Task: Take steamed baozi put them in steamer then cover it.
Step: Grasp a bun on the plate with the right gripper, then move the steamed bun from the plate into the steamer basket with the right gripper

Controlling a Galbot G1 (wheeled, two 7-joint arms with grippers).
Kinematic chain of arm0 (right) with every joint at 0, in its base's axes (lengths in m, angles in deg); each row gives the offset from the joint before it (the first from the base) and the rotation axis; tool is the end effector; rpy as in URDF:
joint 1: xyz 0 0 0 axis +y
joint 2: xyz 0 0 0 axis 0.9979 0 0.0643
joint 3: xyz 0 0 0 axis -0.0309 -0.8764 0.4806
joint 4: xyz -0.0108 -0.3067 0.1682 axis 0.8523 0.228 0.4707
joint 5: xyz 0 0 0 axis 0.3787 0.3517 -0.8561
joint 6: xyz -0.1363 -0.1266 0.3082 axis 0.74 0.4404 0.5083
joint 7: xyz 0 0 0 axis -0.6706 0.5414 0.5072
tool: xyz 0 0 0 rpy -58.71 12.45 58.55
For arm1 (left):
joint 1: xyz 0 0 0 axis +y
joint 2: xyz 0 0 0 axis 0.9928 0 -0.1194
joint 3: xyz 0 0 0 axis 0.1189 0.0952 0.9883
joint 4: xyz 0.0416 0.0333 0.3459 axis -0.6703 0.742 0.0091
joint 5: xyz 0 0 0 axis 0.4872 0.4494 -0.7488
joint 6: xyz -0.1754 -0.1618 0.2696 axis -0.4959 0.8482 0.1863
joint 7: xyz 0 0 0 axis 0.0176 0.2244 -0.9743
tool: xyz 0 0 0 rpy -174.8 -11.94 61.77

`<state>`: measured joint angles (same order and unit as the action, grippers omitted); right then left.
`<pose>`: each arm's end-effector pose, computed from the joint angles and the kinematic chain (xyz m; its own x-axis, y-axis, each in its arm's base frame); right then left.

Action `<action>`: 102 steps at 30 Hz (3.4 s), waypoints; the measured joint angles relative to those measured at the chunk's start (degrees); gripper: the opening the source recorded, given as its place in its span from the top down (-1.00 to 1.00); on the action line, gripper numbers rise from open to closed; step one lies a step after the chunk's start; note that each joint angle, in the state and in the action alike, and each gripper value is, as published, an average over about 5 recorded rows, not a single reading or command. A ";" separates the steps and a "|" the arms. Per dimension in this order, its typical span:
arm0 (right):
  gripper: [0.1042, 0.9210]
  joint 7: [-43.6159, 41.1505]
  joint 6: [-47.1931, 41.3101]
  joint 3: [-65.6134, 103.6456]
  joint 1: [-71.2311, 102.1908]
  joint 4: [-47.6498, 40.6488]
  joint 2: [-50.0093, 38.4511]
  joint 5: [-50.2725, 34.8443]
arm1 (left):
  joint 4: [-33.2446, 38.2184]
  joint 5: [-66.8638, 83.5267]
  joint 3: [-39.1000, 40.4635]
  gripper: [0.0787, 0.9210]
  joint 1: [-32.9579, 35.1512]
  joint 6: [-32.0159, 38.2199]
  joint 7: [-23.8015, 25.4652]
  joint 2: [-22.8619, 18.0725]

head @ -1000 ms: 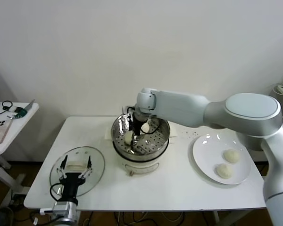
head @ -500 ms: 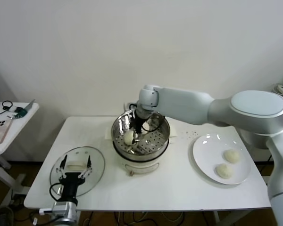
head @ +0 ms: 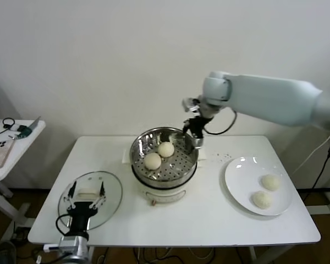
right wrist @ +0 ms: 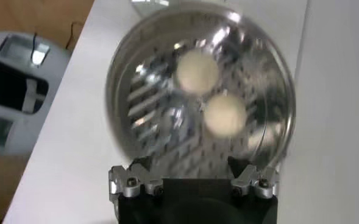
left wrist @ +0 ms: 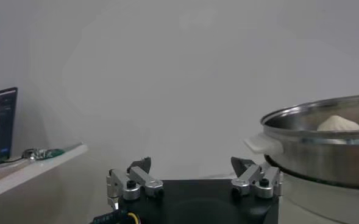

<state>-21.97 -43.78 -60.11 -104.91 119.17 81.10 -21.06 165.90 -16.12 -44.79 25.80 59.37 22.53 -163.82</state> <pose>0.5579 -0.0316 -0.0068 -0.1212 -0.2167 0.9687 -0.9641 -0.2066 -0.1669 0.1716 0.0527 -0.3329 -0.9903 -0.1310 0.0451 -0.1192 0.9714 0.2054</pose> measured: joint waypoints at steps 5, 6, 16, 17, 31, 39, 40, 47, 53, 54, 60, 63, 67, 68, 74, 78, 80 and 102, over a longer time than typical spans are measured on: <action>-0.76 -1.58 1.67 0.88 1.80 2.56 -8.32 5.71 | -0.02 0.27 -0.61 -0.77 0.35 -0.02 -0.01 0.23; -0.76 -1.85 2.00 1.33 2.60 2.84 -9.81 6.94 | -0.02 0.27 -0.69 -0.77 0.36 -0.05 -0.01 0.19; -0.76 -4.10 4.74 9.75 15.90 3.53 -20.84 18.55 | -0.55 -0.59 -0.93 -0.77 0.32 -0.48 -0.15 -0.96; -0.76 -4.22 5.00 10.96 17.55 3.41 -21.55 19.62 | -0.61 -0.70 -1.00 -0.77 0.37 -0.54 -0.21 -1.03; -0.76 -3.83 7.68 26.22 36.85 -2.06 -24.09 30.61 | -1.15 -1.17 -1.73 -0.77 0.15 -1.35 -0.94 -1.75; -0.76 -3.13 8.26 30.79 41.62 -5.67 -22.07 33.43 | -1.70 -1.44 -1.72 -0.77 0.15 -1.42 -0.98 -1.88; -0.76 -3.10 8.33 31.13 41.96 -6.12 -21.75 33.67 | -1.77 -1.45 -1.71 -0.77 0.14 -1.42 -0.98 -1.89; -0.76 -3.25 8.81 32.24 43.76 -8.71 -19.55 34.94 | -2.02 -1.49 -1.74 -0.77 0.04 -1.46 -1.02 -1.94; -0.76 -3.45 9.07 32.93 44.96 -10.19 -18.27 35.64 | -2.32 -1.49 -1.73 -0.77 -0.02 -1.47 -1.03 -2.08; -0.76 -3.50 9.13 33.05 45.08 -10.43 -18.09 35.74 | -2.35 -1.49 -1.72 -0.77 -0.05 -1.48 -1.04 -2.10; -0.63 -3.93 9.52 33.63 45.41 -11.60 -17.28 36.32 | -2.32 -1.54 -1.55 -0.77 -0.17 -1.64 -1.07 -2.11; -0.54 -4.04 9.66 33.77 45.48 -11.87 -17.05 36.54 | -2.24 -1.57 -1.47 -0.77 -0.23 -1.71 -1.08 -2.11; -0.46 -4.11 9.80 33.97 45.50 -12.15 -16.72 36.64 | -2.23 -1.63 -1.43 -0.77 -0.25 -1.73 -1.10 -2.12; -0.45 -4.12 9.85 33.99 45.45 -12.20 -16.67 36.63 | -2.23 -1.63 -1.43 -0.77 -0.23 -1.73 -1.10 -2.12; -0.43 -4.35 10.56 33.38 43.96 -11.92 -16.71 35.97 | -2.10 -1.65 -1.47 -0.77 -0.07 -1.72 -1.12 -2.12; -0.43 -4.67 12.17 31.44 40.56 -11.27 -16.37 35.21 | -1.83 -1.65 -1.47 -0.77 0.01 -1.71 -1.13 -2.12; -0.44 -4.80 13.50 29.70 37.78 -10.80 -16.02 34.94 | -1.71 -1.65 -1.45 -0.77 0.03 -1.71 -1.13 -2.11; -0.48 -8.76 34.56 16.53 6.73 -2.33 -0.61 36.20 | -1.29 -2.31 -0.04 -0.77 -0.18 -1.67 -1.07 -2.49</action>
<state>-30.73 -9.22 -43.58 -98.18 116.84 80.49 15.14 164.61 -18.43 -44.83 25.61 57.70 21.46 -166.31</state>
